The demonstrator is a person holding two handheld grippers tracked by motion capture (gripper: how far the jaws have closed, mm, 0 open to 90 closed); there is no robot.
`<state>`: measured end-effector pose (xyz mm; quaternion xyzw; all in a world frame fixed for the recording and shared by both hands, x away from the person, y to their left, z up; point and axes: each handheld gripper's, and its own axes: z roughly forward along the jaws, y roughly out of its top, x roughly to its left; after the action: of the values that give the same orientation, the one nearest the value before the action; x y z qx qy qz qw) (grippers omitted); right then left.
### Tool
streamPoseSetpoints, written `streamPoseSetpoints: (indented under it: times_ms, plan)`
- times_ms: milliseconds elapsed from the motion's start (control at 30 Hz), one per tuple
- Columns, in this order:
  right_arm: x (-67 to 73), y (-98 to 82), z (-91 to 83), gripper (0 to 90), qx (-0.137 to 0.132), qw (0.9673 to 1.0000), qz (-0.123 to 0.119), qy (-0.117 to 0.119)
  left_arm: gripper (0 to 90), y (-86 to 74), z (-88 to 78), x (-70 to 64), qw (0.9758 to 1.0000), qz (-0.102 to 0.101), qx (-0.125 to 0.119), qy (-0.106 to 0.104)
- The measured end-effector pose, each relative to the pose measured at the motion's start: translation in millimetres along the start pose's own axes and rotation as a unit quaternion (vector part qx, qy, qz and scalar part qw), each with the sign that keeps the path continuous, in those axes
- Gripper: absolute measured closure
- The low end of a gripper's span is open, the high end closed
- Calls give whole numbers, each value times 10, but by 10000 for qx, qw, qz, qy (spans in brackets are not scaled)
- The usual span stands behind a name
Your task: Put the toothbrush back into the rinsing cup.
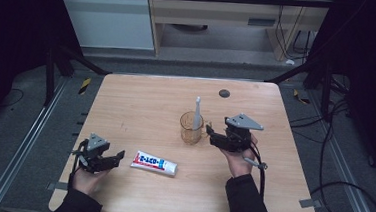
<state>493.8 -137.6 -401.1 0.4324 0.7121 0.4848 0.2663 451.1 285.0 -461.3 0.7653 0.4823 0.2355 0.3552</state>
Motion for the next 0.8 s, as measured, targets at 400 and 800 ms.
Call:
streamPoseSetpoints:
  times_ms: [400,800]
  plan:
    - [-268,-205,-280,302,225,9996,-63,-179,516,102,12,-113,9992,132,-78,-369]
    - [-453,-566,-537,316,560,9978,-159,-315,774,289,124,-328,9974,493,-59,-528]
